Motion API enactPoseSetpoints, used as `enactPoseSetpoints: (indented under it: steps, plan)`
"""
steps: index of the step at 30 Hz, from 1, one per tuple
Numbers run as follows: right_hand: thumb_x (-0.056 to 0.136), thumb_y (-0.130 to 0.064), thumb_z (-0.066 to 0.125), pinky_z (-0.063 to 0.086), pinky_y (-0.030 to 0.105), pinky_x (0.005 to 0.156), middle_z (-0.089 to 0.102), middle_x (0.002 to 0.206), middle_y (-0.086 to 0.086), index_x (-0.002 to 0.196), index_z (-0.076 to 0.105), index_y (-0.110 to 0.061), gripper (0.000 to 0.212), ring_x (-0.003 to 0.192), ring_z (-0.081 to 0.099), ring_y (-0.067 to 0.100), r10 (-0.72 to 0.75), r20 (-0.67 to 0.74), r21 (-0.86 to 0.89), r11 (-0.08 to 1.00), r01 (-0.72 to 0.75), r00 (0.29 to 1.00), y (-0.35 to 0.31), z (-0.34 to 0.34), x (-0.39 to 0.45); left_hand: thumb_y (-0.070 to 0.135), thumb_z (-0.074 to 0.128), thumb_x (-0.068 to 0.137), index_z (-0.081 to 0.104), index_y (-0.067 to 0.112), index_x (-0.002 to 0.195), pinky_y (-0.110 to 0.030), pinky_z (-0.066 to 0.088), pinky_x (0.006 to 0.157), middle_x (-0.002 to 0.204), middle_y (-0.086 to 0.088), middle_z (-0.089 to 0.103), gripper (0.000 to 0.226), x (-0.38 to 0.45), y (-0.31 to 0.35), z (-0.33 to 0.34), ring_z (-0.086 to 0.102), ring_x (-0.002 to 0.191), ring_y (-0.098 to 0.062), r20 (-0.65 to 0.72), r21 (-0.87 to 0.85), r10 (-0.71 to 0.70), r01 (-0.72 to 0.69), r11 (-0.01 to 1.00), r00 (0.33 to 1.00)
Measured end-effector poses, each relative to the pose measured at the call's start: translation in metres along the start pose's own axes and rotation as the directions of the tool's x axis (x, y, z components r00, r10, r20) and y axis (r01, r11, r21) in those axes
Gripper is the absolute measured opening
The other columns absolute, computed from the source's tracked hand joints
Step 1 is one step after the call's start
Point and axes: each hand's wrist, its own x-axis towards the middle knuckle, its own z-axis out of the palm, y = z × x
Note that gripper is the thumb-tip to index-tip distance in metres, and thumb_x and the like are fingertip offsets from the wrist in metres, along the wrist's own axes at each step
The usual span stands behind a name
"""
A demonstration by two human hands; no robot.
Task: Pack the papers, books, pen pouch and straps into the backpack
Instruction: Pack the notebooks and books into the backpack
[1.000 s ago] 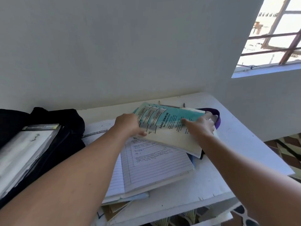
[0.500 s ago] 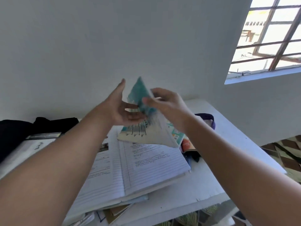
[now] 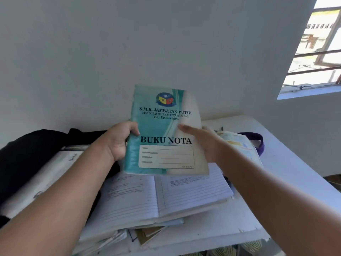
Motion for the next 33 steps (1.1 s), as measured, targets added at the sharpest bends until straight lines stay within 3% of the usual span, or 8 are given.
enactPoseSetpoints:
  steps: [3, 9, 11, 14, 19, 24, 29, 33]
  plan:
    - [0.079, -0.039, 0.09, 0.056, 0.033, 0.064, 0.075, 0.104, 0.0, 0.121, 0.061, -0.017, 0.055, 0.086, 0.074, 0.018, -0.16, -0.172, -0.206, 0.971, 0.124, 0.972, 0.004, -0.019, -0.003, -0.006, 0.05, 0.082, 0.061, 0.001, 0.126, -0.041, 0.062, 0.065, 0.104, -0.021, 0.074, 0.046, 0.014, -0.029, 0.014, 0.074, 0.081, -0.032, 0.007, 0.21, -0.038, 0.035, 0.977, 0.999]
    - [0.076, -0.038, 0.093, 0.053, 0.032, 0.069, 0.068, 0.109, 0.001, 0.137, 0.05, -0.014, 0.079, 0.092, 0.067, 0.019, -0.148, -0.319, -0.414, 0.91, 0.003, 0.936, 0.027, -0.066, -0.006, 0.02, 0.075, 0.092, 0.068, 0.011, 0.1, -0.026, 0.055, 0.061, 0.087, -0.003, 0.075, 0.015, 0.037, -0.08, 0.046, 0.069, 0.074, -0.014, 0.024, 0.677, 0.068, -0.066, 0.733, 0.997]
    - [0.077, -0.052, 0.088, 0.049, 0.03, 0.069, 0.065, 0.113, 0.002, 0.133, 0.055, -0.018, 0.074, 0.097, 0.063, 0.019, -0.175, -0.362, -0.648, 0.753, -0.112, 0.916, 0.027, -0.069, -0.01, 0.031, 0.079, 0.089, 0.069, 0.016, 0.09, -0.023, 0.046, 0.055, 0.079, 0.002, 0.07, 0.018, 0.037, -0.087, 0.05, 0.062, 0.067, -0.011, 0.044, 0.819, 0.114, -0.101, 0.564, 0.992]
    - [0.078, -0.059, 0.084, 0.044, 0.044, 0.102, 0.043, 0.143, 0.015, 0.148, 0.046, -0.022, 0.087, 0.133, 0.041, 0.034, -0.26, -0.405, -0.816, 0.535, -0.219, 0.876, 0.033, -0.06, -0.004, 0.039, 0.077, 0.089, 0.062, 0.015, 0.099, -0.025, 0.037, 0.058, 0.089, 0.002, 0.064, 0.03, 0.028, -0.09, 0.048, 0.057, 0.074, -0.011, 0.056, 0.942, 0.194, -0.116, 0.315, 0.979]
    - [0.089, -0.046, 0.079, 0.049, 0.034, 0.101, 0.056, 0.126, -0.003, 0.133, 0.06, -0.026, 0.052, 0.114, 0.057, 0.014, -0.442, 0.037, -0.806, 0.518, 0.288, 0.896, 0.031, 0.0, -0.014, 0.039, 0.062, 0.097, 0.058, 0.02, 0.122, -0.036, 0.05, 0.088, 0.12, -0.002, 0.064, 0.032, 0.023, -0.079, 0.004, 0.059, 0.106, -0.021, 0.027, 0.995, 0.323, -0.057, 0.083, 0.946]
    - [0.087, -0.056, 0.078, 0.048, 0.035, 0.103, 0.056, 0.13, -0.004, 0.132, 0.064, -0.031, 0.054, 0.118, 0.056, 0.017, -0.155, 0.581, -0.73, 0.333, 0.596, 0.799, 0.052, 0.089, -0.039, 0.026, 0.053, 0.097, 0.063, 0.019, 0.102, -0.039, 0.054, 0.084, 0.103, -0.002, 0.066, 0.013, 0.0, -0.071, -0.047, 0.062, 0.093, -0.021, -0.057, 0.998, 0.292, 0.05, 0.03, 0.955]
    - [0.076, -0.071, 0.078, 0.041, 0.052, 0.114, 0.036, 0.152, 0.004, 0.153, 0.041, -0.038, 0.092, 0.14, 0.034, 0.03, -0.023, 0.641, -0.763, 0.091, 0.64, 0.767, 0.09, 0.129, -0.045, 0.025, 0.052, 0.101, 0.064, 0.015, 0.11, -0.038, 0.052, 0.089, 0.108, -0.002, 0.065, 0.018, -0.014, -0.067, -0.076, 0.061, 0.098, -0.021, -0.085, 0.99, 0.339, 0.042, 0.131, 0.937]
    - [0.077, -0.069, 0.079, 0.044, 0.056, 0.111, 0.029, 0.155, 0.007, 0.159, 0.031, -0.035, 0.101, 0.144, 0.03, 0.032, -0.004, 0.614, -0.789, 0.018, 0.614, 0.789, 0.091, 0.137, -0.046, 0.032, 0.06, 0.098, 0.066, 0.02, 0.103, -0.029, 0.044, 0.073, 0.103, 0.001, 0.065, 0.014, -0.015, -0.069, -0.095, 0.059, 0.09, -0.015, -0.117, 0.978, 0.372, 0.042, 0.204, 0.921]
